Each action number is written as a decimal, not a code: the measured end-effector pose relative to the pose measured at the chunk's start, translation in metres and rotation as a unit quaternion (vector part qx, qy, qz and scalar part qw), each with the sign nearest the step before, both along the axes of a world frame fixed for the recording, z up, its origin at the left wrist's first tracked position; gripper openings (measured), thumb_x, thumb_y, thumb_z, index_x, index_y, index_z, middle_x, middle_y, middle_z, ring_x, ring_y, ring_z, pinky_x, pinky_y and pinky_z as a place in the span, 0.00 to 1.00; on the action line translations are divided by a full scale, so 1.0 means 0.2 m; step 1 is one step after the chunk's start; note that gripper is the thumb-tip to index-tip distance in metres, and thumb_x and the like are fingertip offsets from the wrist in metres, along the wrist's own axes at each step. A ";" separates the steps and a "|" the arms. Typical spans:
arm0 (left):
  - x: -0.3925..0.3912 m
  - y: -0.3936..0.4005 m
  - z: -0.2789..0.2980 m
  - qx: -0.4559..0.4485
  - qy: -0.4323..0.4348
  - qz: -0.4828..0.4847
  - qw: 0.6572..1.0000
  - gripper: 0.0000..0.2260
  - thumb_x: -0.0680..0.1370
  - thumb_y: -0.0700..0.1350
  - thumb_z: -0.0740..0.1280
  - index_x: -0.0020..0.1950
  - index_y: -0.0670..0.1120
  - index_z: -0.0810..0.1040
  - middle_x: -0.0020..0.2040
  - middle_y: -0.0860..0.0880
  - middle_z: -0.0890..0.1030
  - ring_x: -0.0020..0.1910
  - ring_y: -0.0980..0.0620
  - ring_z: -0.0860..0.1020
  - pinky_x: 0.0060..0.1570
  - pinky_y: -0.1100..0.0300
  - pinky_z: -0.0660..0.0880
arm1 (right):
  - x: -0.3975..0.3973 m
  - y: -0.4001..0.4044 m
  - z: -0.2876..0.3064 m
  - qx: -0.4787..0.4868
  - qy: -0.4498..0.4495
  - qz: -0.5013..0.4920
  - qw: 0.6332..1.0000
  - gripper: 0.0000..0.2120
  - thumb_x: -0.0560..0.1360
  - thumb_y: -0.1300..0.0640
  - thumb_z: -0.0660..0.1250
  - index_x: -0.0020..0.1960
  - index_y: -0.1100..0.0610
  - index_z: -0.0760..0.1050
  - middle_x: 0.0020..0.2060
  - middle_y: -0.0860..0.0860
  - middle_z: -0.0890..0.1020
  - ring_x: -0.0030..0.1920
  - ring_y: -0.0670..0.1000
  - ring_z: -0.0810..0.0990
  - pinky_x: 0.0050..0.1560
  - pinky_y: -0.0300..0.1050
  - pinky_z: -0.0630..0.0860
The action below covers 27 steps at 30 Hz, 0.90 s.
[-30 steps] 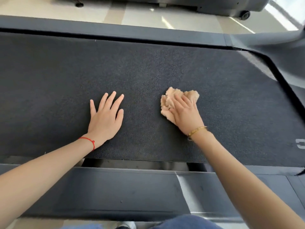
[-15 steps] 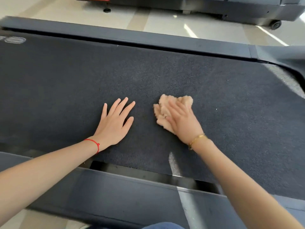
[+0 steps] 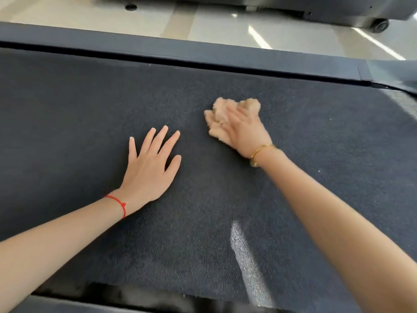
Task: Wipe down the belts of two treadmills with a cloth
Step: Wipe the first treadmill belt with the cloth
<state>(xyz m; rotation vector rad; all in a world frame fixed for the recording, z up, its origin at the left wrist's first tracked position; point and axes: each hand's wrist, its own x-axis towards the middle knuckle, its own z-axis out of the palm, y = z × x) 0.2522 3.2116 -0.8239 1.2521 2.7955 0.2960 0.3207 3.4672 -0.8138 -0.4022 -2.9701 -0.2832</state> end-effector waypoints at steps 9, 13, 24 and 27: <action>0.02 0.01 -0.03 -0.015 0.045 0.003 0.999 0.28 0.81 0.59 0.43 0.82 0.55 0.51 0.82 0.51 0.53 0.81 0.47 0.50 0.74 0.32 0.49 | -0.48 0.25 0.10 -0.102 -0.009 -0.092 0.990 0.18 0.84 0.53 0.51 0.69 0.56 0.70 0.70 0.57 0.68 0.70 0.61 0.64 0.73 0.58 0.54; 0.02 0.01 -0.03 -0.022 0.052 0.003 0.998 0.28 0.81 0.59 0.43 0.82 0.55 0.49 0.82 0.51 0.53 0.81 0.47 0.50 0.74 0.33 0.50 | -0.61 0.06 0.08 -0.111 -0.004 0.006 0.994 0.19 0.84 0.52 0.51 0.69 0.59 0.69 0.70 0.57 0.69 0.71 0.60 0.62 0.73 0.55 0.54; 0.02 0.01 -0.02 -0.011 0.038 0.002 0.999 0.28 0.80 0.60 0.42 0.81 0.56 0.50 0.82 0.52 0.52 0.81 0.48 0.48 0.75 0.33 0.47 | -0.21 0.47 0.07 -0.070 -0.033 -0.097 0.992 0.28 0.82 0.44 0.45 0.66 0.59 0.74 0.60 0.61 0.75 0.66 0.63 0.69 0.71 0.62 0.57; 0.02 0.01 -0.02 -0.007 0.039 0.002 0.999 0.29 0.80 0.60 0.42 0.81 0.56 0.50 0.82 0.52 0.53 0.81 0.48 0.48 0.75 0.32 0.47 | -0.14 0.27 0.09 -0.121 0.018 -0.054 0.991 0.21 0.81 0.52 0.52 0.65 0.63 0.73 0.60 0.64 0.75 0.63 0.68 0.71 0.67 0.66 0.63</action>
